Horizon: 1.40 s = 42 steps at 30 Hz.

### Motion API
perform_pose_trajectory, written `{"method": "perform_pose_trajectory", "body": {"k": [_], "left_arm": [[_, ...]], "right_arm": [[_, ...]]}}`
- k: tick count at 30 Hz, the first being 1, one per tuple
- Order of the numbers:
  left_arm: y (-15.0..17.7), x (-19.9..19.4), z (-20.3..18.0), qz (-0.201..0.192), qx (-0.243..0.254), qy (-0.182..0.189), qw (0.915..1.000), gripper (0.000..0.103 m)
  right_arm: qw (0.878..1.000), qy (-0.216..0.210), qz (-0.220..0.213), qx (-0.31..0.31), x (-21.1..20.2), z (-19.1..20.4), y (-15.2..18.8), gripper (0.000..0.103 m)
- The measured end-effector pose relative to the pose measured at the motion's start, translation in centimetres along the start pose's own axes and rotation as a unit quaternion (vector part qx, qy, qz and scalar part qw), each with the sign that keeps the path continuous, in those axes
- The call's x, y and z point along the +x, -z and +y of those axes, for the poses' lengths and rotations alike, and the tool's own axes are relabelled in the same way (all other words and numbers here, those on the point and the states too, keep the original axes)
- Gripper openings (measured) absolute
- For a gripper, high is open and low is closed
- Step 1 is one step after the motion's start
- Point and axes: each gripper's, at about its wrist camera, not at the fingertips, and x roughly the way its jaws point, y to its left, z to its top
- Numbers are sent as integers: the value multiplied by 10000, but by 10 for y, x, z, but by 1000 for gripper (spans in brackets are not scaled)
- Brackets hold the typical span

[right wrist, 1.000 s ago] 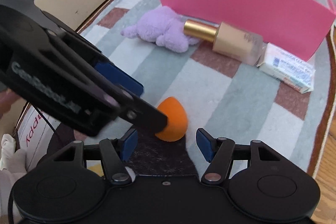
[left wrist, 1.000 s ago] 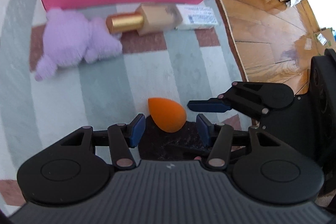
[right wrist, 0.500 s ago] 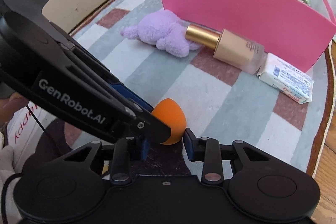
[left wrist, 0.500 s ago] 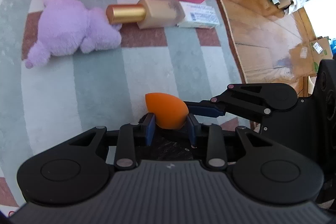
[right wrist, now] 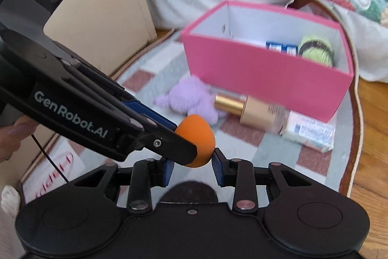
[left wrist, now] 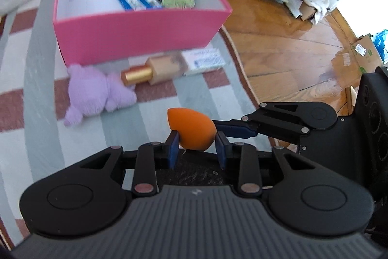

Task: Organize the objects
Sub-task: 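Carry the sponge into the pink box and open the left tool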

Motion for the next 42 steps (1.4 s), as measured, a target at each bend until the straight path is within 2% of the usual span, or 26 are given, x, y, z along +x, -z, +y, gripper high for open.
{"method": "perform_pose_trajectory", "body": {"k": [5, 13, 21, 26, 32, 36, 42], "left_arm": [[-23, -22, -5, -273, 23, 151, 9995, 31], [-74, -45, -21, -637, 382, 219, 9970, 31], [-135, -12, -26, -761, 533, 227, 9954, 31], [-174, 24, -11, -474, 302, 302, 9980, 31], [-209, 64, 8, -145, -139, 380, 9991, 31], [-209, 90, 26, -82, -621, 341, 9975, 31], [-208, 114, 48, -59, -1150, 579, 9917, 31]], "right_arm": [[9991, 214, -372, 43, -20, 2, -20, 39], [9957, 374, -786, 319, -43, -19, -62, 39], [9890, 717, -950, 881, -37, -64, -88, 39], [9843, 748, -817, 1374, -16, -100, -100, 39], [9848, 1044, -163, 1380, 16, -129, -125, 39], [9836, 834, 167, 1588, 44, -151, -125, 39], [9835, 946, 398, 1492, 61, -154, -123, 39]]}}
